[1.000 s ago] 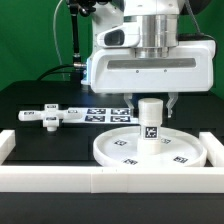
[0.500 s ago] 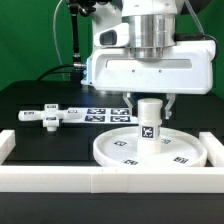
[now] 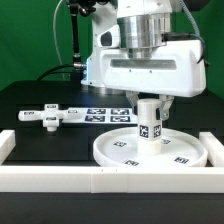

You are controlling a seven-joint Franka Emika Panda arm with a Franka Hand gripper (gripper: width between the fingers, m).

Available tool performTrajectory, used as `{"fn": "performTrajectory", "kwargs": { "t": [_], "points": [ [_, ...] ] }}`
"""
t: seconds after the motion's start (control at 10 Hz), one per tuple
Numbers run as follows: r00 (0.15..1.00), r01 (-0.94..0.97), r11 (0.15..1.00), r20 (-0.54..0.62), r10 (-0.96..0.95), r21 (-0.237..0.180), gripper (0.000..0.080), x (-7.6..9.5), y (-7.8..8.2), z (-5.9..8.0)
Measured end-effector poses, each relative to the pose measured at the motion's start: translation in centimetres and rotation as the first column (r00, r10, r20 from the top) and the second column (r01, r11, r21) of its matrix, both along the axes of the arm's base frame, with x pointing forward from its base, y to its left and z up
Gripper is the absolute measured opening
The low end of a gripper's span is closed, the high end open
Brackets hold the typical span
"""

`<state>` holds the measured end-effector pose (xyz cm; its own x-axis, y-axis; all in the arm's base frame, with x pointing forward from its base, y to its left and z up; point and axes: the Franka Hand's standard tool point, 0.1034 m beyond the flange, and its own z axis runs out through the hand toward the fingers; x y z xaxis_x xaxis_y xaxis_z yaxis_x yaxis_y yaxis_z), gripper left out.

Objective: Assemble round table

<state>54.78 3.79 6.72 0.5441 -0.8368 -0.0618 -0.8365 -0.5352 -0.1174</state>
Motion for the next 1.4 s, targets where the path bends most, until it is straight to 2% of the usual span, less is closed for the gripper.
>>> {"fn": "performTrajectory", "kwargs": {
  "t": [0.2,0.5,0.6,0.7,0.8,0.9,1.4],
  "points": [
    [0.970,0.242,0.969,-0.024,-0.241,0.043,0.0407,0.01,0.10,-0.02],
    [0.910,0.412,0.910,-0.074,-0.407,0.058,0.0407,0.52,0.16,-0.04],
    [0.901,0.432,0.900,-0.077,-0.427,0.063,0.0506,0.52,0.30,-0.05],
    [0.912,0.408,0.911,-0.073,-0.404,0.063,0.0506,0.51,0.32,-0.06],
    [0.929,0.368,0.928,-0.068,-0.364,0.062,0.0604,0.50,0.33,-0.08],
    [0.943,0.330,0.942,-0.075,-0.325,0.062,0.0636,0.55,0.49,-0.03],
    [1.000,-0.015,0.998,-0.014,0.016,0.056,0.0649,0.65,0.61,-0.01]
  ]
}}
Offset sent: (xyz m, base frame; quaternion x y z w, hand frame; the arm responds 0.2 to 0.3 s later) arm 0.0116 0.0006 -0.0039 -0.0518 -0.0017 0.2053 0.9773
